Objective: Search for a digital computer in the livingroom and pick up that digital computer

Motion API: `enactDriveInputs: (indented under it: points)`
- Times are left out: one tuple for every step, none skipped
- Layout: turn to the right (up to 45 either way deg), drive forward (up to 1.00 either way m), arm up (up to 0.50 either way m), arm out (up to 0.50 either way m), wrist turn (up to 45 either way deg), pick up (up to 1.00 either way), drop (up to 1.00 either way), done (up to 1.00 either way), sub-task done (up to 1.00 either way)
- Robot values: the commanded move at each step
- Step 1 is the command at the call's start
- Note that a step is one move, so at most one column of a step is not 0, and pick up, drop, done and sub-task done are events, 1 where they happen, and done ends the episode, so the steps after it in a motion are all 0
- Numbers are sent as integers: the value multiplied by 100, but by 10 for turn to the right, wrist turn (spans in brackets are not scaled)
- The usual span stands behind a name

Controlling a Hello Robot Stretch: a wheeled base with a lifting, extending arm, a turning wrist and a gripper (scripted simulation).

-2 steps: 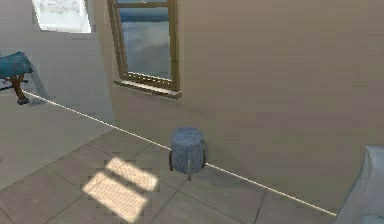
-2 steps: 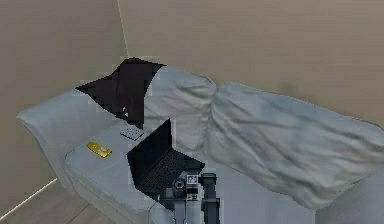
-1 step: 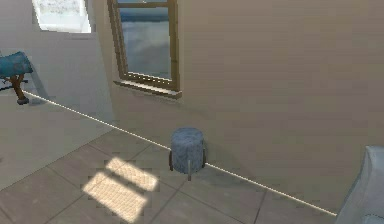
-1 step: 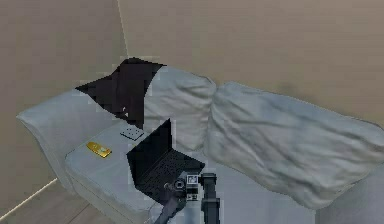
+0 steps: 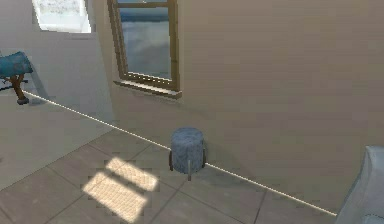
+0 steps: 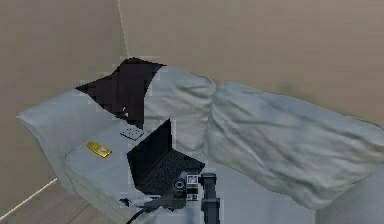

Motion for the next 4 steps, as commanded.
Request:
enactDriveInputs:
  points:
    - [0, 0, 0, 0, 450, 0, 0, 0, 0]
    - [0, 0, 0, 0, 270, 0, 0, 0, 0]
    - [0, 0, -30, 0, 0, 0, 0, 0, 0]
    - [0, 0, 0, 0, 0, 100, 0, 0, 0]
